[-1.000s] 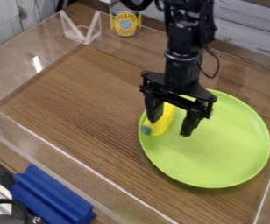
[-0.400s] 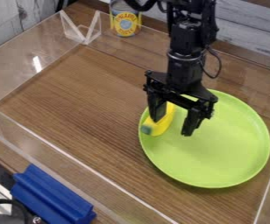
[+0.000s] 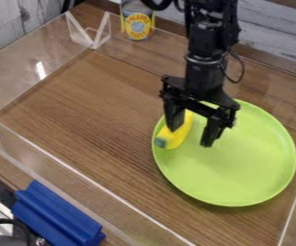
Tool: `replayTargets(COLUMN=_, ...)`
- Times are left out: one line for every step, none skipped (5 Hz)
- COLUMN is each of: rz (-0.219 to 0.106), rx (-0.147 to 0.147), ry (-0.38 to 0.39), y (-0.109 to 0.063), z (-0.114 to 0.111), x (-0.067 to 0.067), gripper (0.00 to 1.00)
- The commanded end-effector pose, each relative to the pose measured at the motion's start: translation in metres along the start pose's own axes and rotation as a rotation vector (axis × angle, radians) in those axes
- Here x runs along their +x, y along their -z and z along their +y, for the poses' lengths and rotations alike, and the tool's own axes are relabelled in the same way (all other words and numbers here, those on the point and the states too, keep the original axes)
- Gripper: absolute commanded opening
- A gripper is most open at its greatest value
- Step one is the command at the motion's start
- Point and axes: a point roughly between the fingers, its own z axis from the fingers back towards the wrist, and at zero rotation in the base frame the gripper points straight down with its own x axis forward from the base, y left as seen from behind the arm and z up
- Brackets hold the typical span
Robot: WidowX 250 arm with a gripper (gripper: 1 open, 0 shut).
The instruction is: Remove the banana from inside the green plate and put it on the table
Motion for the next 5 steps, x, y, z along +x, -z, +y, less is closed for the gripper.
replayTargets(rz=-0.041, rx=-0.01, ry=-0.004, y=-0.014, z=0.0017, x=0.0068, gripper=1.0)
replayTargets(rz=-0.035, rx=-0.016, ry=-0.007, y=-0.0146, z=0.0022, x=0.006, gripper=1.0)
replayTargets(rz=-0.028, rx=-0.022, ry=-0.01, y=-0.0151, z=0.0025, x=0.0051, gripper=1.0)
replayTargets(rz=-0.02, rx=-0.027, ry=-0.014, y=-0.0158, z=0.0028, x=0.0043, gripper=1.0)
replayTargets(rz=-0.013, rx=-0.032, ry=-0.015, y=-0.0166, z=0.0028, x=0.0032, gripper=1.0)
